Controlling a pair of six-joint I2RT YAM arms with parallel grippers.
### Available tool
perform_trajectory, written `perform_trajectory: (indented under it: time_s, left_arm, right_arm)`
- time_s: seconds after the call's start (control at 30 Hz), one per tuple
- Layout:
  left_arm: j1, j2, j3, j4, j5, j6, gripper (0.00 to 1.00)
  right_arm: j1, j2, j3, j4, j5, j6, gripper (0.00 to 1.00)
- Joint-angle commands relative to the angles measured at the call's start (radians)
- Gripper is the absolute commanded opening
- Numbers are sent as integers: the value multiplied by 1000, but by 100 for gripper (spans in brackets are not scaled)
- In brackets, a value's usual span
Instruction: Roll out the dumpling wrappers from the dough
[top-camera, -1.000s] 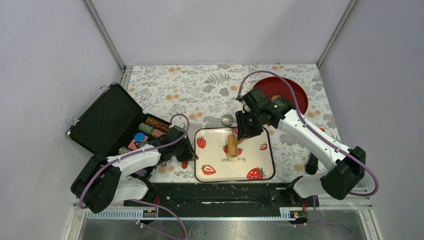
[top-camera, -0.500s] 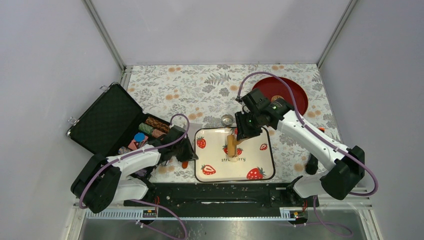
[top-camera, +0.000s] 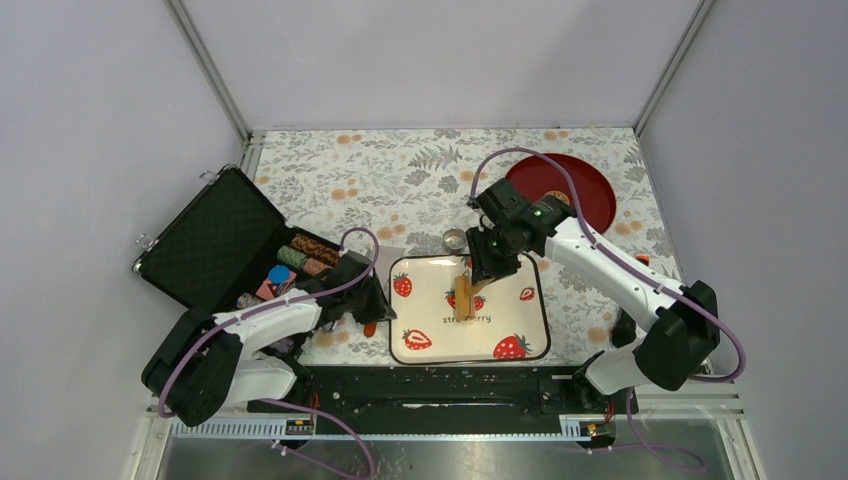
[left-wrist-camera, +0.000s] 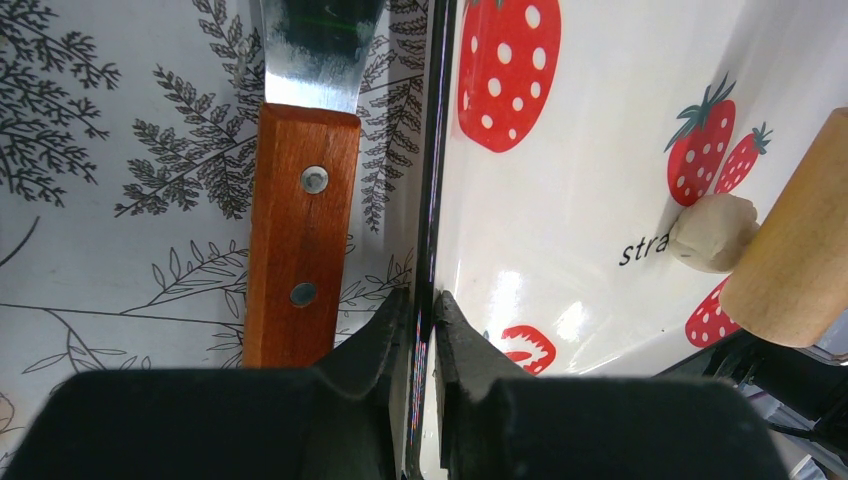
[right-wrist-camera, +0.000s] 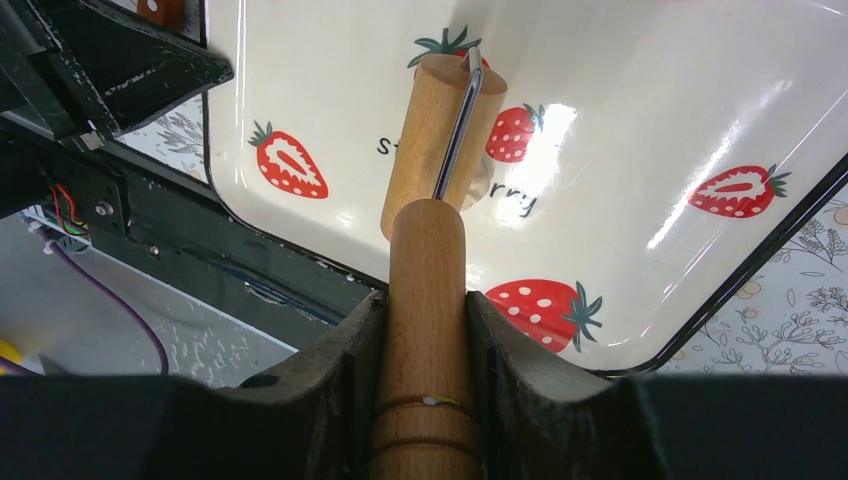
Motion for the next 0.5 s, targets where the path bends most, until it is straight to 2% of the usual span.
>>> perform_trajectory:
  time_s: [0.0,0.47]
  left_arm:
    - [6,-14,-16,13,-52,-6,0]
    - [6,-19,-18,15,-52,-6,0]
  right_arm:
    - [10,8,5,-9,4,-5,0]
    - [10,32,-23,-33,-4,-25,0]
